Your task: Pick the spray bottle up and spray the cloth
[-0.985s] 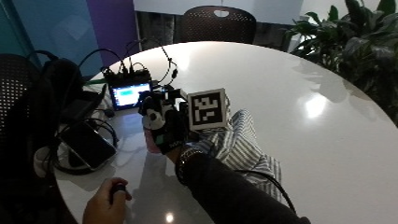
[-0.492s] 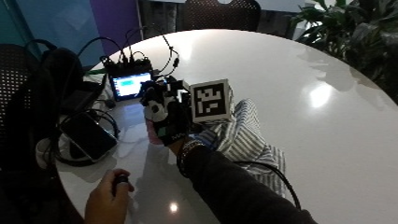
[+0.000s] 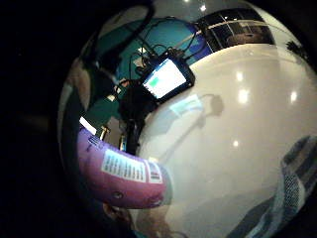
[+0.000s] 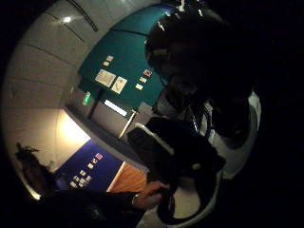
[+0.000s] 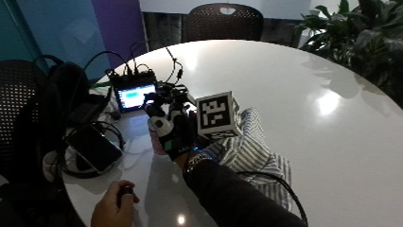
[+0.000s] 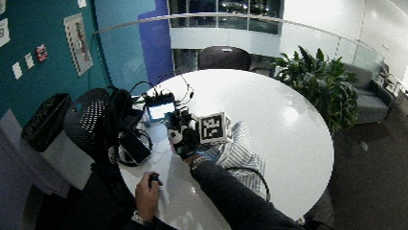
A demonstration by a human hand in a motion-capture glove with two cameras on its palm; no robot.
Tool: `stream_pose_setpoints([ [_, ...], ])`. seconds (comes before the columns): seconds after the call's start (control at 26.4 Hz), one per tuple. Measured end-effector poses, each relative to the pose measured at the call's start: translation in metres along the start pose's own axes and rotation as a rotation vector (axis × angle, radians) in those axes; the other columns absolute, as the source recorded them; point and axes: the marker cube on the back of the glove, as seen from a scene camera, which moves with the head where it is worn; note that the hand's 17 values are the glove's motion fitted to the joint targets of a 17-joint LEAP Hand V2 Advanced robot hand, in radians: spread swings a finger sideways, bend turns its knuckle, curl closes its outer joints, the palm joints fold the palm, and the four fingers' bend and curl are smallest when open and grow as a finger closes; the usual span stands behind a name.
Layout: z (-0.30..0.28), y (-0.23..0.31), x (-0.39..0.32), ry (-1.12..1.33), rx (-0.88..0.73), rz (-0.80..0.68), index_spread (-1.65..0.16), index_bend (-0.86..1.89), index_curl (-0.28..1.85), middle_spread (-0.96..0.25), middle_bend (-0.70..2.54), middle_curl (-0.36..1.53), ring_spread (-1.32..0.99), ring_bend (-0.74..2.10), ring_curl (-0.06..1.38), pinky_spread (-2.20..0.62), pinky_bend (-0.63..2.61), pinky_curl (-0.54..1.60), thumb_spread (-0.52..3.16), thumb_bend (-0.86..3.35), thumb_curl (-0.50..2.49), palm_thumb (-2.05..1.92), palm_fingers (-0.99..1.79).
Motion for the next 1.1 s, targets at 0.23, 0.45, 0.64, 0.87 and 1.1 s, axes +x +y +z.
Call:
stream_pose_setpoints([
  [0.23,-0.024,-0.020,-0.045,0.065,0.008,-0.122,-0.33,0.12,0.45,-0.15,0.37,0.45,-0.16,0.43,0.39,0.02,0.49,0.41,1.19,-0.03,0.15,0.35,0.34],
  [0.45,-0.048,-0.021,-0.100,0.242,-0.271,-0.402,-0.38,0.16,0.39,-0.14,0.35,0.42,-0.15,0.36,0.33,0.10,0.38,0.34,1.10,-0.04,0.17,0.30,0.40],
  [0.64,-0.063,0.010,-0.122,0.350,-0.615,-0.540,-0.40,0.17,0.39,-0.16,0.28,0.40,-0.16,0.35,0.32,0.13,0.32,0.32,1.06,-0.05,0.18,0.25,0.36],
  [0.87,-0.087,0.063,-0.128,0.427,-0.970,-0.635,-0.43,0.16,0.38,-0.18,0.23,0.38,-0.15,0.31,0.32,0.19,0.26,0.31,1.01,-0.05,0.18,0.17,0.25],
  [1.1,-0.103,0.099,-0.129,0.418,-1.116,-0.711,-0.46,0.11,0.33,-0.20,0.20,0.36,-0.16,0.29,0.30,0.22,0.36,0.33,0.98,-0.03,0.20,0.15,0.32],
])
